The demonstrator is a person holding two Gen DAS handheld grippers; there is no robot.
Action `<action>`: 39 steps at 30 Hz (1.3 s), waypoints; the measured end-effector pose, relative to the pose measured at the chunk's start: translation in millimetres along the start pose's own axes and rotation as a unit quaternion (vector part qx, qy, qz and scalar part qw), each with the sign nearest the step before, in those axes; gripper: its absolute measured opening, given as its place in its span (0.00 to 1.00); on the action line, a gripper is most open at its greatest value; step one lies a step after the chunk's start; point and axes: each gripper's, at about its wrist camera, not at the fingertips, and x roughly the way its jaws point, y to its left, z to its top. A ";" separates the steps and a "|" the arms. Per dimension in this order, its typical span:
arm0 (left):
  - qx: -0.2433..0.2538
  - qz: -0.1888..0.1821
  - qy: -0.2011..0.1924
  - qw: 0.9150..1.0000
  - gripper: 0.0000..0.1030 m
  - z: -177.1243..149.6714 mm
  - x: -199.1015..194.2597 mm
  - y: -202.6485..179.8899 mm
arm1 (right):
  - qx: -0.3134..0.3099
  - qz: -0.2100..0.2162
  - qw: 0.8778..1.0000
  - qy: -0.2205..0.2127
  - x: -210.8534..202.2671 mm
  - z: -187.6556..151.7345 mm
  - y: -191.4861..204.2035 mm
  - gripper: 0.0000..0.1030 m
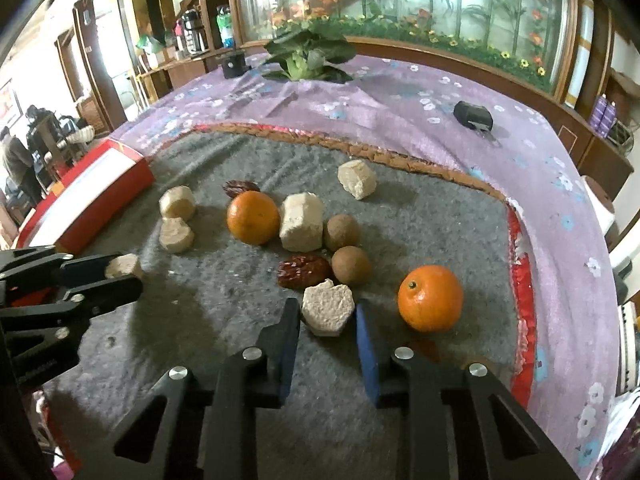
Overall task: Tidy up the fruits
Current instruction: 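Carry the beige piece into the white tray and open the left gripper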
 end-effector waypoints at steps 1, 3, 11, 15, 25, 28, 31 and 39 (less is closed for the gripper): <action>-0.002 0.000 -0.002 1.000 0.24 0.6 -2.0 0.9 | -0.001 0.004 1.000 -0.002 -2.5 0.1 1.3 0.26; -0.006 -0.001 -0.007 1.000 0.24 1.5 -7.6 4.6 | 0.000 0.015 1.000 -0.005 -7.5 0.4 5.1 0.26; -0.037 0.016 -0.018 0.999 0.24 0.7 -28.4 35.0 | -0.031 0.073 0.997 -0.016 -19.0 12.7 49.4 0.26; -0.067 0.037 -0.018 0.997 0.24 -3.3 -36.3 63.3 | -0.057 0.108 0.992 -0.017 -16.4 25.6 84.2 0.26; -0.136 0.069 -0.019 0.988 0.24 -16.2 -52.5 132.2 | -0.118 0.168 0.979 -0.020 10.7 73.4 170.3 0.26; -0.146 0.069 -0.014 0.987 0.24 -17.8 -53.7 143.8 | -0.138 0.180 0.974 -0.017 18.5 86.6 192.4 0.26; -0.162 0.089 -0.004 0.983 0.24 -21.4 -51.5 157.3 | -0.156 0.174 0.972 -0.004 35.4 93.5 211.5 0.26; -0.191 0.103 0.036 0.976 0.24 -33.6 -37.6 176.7 | -0.178 0.162 0.970 0.032 75.8 92.1 231.2 0.26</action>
